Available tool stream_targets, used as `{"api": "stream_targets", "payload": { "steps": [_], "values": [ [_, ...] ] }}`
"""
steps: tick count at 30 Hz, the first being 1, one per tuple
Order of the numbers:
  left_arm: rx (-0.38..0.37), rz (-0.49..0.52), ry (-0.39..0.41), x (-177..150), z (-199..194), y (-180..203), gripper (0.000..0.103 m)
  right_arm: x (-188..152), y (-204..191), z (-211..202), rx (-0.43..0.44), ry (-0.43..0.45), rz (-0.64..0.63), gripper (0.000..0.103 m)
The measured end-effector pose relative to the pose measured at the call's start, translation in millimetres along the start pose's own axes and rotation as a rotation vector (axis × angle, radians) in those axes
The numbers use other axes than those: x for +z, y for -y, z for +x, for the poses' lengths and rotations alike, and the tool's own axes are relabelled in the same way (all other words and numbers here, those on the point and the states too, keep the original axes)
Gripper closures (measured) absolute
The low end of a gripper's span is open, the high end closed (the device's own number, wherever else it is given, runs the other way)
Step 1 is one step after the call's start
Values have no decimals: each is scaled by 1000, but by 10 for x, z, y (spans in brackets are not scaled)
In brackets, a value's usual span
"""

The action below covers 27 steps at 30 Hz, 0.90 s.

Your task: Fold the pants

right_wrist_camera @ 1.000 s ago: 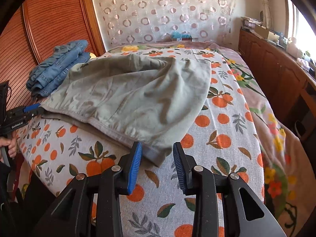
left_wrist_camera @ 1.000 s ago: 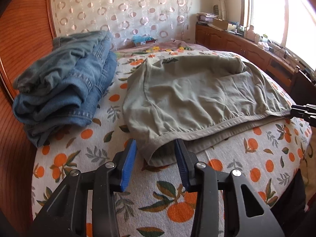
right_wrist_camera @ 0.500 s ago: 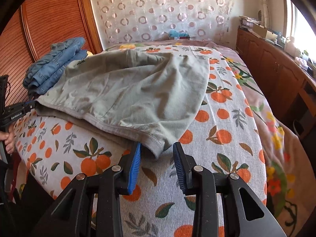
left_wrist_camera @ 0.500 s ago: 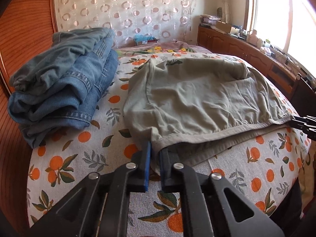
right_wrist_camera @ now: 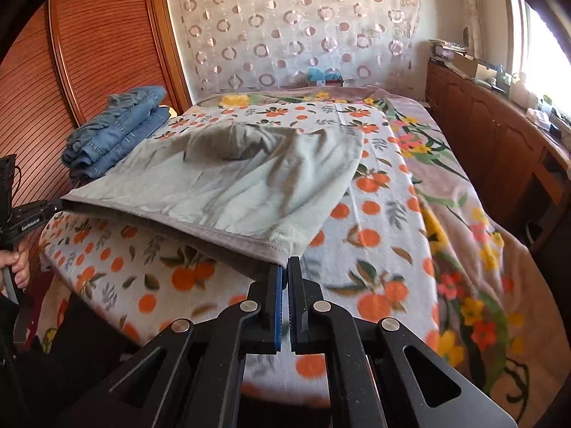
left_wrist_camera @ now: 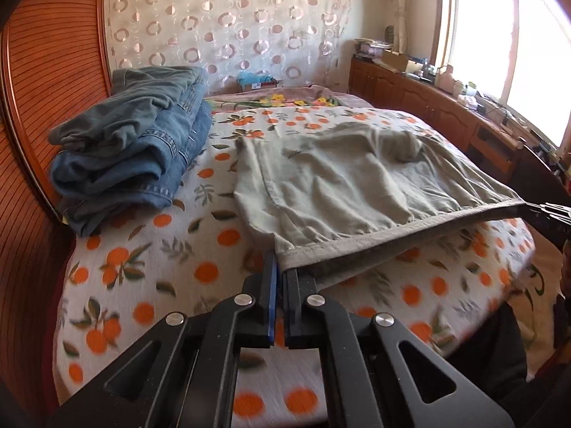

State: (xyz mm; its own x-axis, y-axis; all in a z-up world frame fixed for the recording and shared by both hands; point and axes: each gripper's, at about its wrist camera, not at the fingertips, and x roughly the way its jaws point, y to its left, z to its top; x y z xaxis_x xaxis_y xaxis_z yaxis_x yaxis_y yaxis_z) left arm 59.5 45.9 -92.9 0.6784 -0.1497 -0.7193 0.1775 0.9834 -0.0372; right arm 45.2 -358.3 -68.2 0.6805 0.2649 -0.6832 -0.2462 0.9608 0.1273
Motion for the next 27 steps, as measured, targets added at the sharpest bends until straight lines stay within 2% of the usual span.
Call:
{"api": "stream_targets", "payload": {
  "steps": [5, 10, 15, 17, 20, 23, 27],
  "values": [
    [-23, 16, -6, -144, -195, 159, 100, -191, 7, -134, -3, -49, -8, 101],
    [-39, 17, -52, -311, -147, 160, 100, -331, 39, -124, 10, -96, 8, 101],
    [-46, -21, -73, -387, -110, 81, 87, -289, 32, -82, 11, -111, 4, 95],
    [-45, -24, -54, -371, -171, 40, 74, -245, 15, -113, 16, -104, -13, 95],
    [-49, -29, -27, -335, -260, -21, 64, -210, 4, -200, 22, -90, -24, 92],
    [-52, -35, -3, -298, -350, -63, 58, -200, -31, -304, 16, -75, -45, 90],
    [-50, -20, 16, -254, -402, -69, 57, -143, -23, -426, 6, -39, -39, 87]
  ]
}}
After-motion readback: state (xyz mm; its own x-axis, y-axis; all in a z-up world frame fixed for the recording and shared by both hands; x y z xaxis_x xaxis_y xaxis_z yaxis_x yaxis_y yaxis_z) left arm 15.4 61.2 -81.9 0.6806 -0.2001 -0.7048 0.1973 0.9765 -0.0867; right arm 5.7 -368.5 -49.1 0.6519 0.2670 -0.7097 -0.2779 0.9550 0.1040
